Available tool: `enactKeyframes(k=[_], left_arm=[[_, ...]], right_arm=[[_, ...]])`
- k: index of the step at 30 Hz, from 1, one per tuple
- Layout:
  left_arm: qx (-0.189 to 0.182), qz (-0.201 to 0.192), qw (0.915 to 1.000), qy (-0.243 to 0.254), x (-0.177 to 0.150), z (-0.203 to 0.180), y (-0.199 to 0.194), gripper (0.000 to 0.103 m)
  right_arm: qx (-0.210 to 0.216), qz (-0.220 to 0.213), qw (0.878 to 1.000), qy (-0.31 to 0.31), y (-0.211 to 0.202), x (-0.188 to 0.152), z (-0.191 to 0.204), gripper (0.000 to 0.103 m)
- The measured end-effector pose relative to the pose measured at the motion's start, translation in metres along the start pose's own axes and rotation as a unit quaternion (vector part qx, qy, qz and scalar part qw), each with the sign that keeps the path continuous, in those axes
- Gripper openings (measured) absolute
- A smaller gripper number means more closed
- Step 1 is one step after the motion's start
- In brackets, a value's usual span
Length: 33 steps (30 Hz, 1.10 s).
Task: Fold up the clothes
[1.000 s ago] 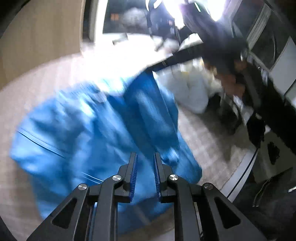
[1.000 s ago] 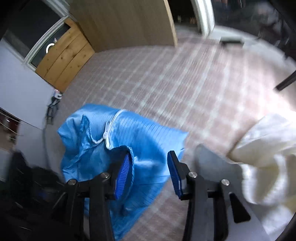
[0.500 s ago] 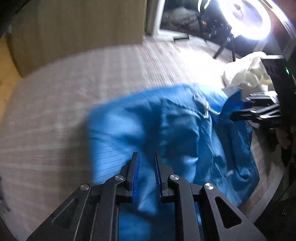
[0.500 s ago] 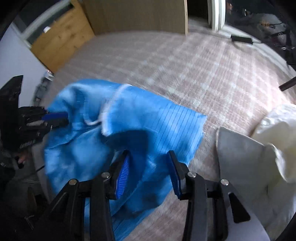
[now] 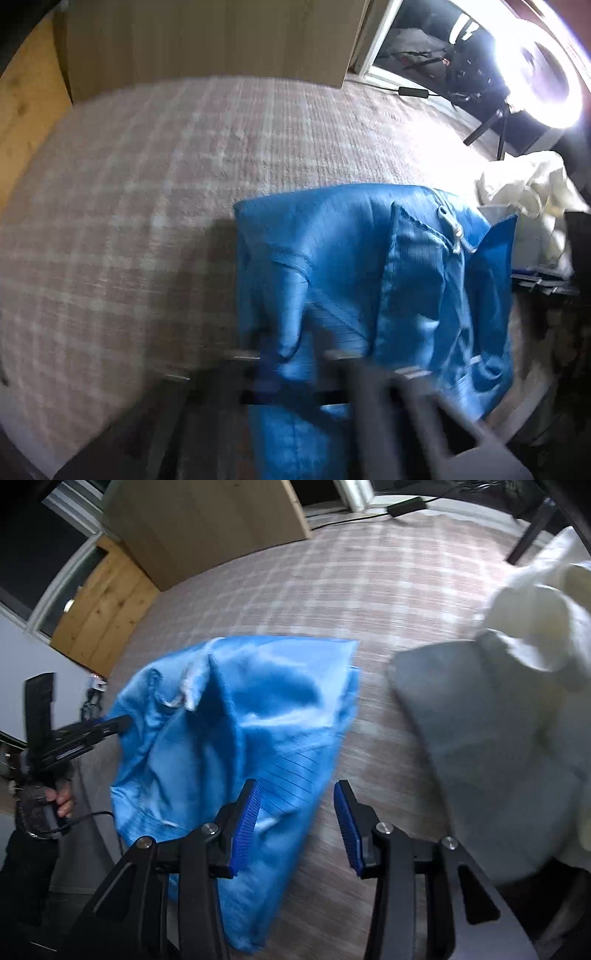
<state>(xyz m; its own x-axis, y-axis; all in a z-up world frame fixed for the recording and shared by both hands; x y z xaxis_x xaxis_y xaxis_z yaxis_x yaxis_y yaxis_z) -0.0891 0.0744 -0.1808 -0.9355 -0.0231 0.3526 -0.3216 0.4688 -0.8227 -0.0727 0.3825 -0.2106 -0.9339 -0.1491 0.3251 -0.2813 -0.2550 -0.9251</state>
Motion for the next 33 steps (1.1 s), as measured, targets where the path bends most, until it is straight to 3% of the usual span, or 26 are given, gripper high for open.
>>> enactKeyframes(k=[1,3,5,8,11,16,21,25,28,31,33], left_arm=[[-0.008,0.004,1.0000,-0.004,0.001,0.002,0.000,0.003],[-0.006,0.011,0.9998,0.014,0.001,0.003,-0.008,0.002],[0.013,0.021,0.9988,0.043,-0.004,0.004,-0.010,0.003],[0.016,0.049,0.9973,0.051,-0.016,0.012,-0.007,0.009],[0.016,0.033,0.9977,0.057,-0.009,0.009,-0.027,0.013],[0.014,-0.012,0.9944,0.104,0.028,-0.017,-0.063,0.015],[-0.029,0.004,0.9922,0.121,0.057,-0.037,-0.032,0.016],[0.006,0.038,0.9894,0.140,0.051,-0.025,0.004,0.015],[0.001,0.080,0.9883,0.129,0.026,-0.008,0.037,0.016],[-0.005,0.073,0.9856,0.152,0.002,-0.014,0.036,0.014],[-0.004,0.066,0.9876,0.142,-0.002,-0.013,0.022,0.017]], right_arm=[[0.003,-0.001,1.000,-0.007,-0.001,0.001,0.005,0.013],[0.004,0.000,1.000,-0.024,-0.005,-0.001,0.014,0.010],[0.003,0.001,0.999,-0.043,-0.009,-0.005,0.023,0.010],[-0.032,0.028,0.996,-0.074,0.004,-0.019,0.025,0.010],[-0.028,0.034,0.998,-0.047,-0.007,-0.019,0.014,0.010],[-0.051,-0.023,0.997,-0.051,-0.049,0.003,0.006,0.011],[-0.077,-0.062,0.993,-0.059,-0.039,0.045,0.016,0.011],[-0.069,-0.020,0.995,-0.068,0.012,0.061,0.037,0.011],[-0.083,0.019,0.993,-0.084,0.040,0.049,0.045,0.011],[-0.083,0.023,0.992,-0.095,0.039,0.034,0.045,0.011],[-0.088,0.034,0.991,-0.098,0.035,0.033,0.046,0.011]])
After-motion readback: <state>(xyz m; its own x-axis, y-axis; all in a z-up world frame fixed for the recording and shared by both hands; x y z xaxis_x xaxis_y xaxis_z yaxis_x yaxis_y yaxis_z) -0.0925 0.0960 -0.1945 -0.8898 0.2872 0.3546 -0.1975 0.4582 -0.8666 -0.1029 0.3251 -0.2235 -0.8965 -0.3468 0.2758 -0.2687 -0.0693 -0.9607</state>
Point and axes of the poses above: each gripper's, at about its wrist camera, not at the fingertips, and y roughly the way its jaws point, z to its left, x to its top, the point moved 6 cm from there along y, roughly the way its jaws point, and after that the axes turned 15 degrees about -x, right-handed, at the moved point
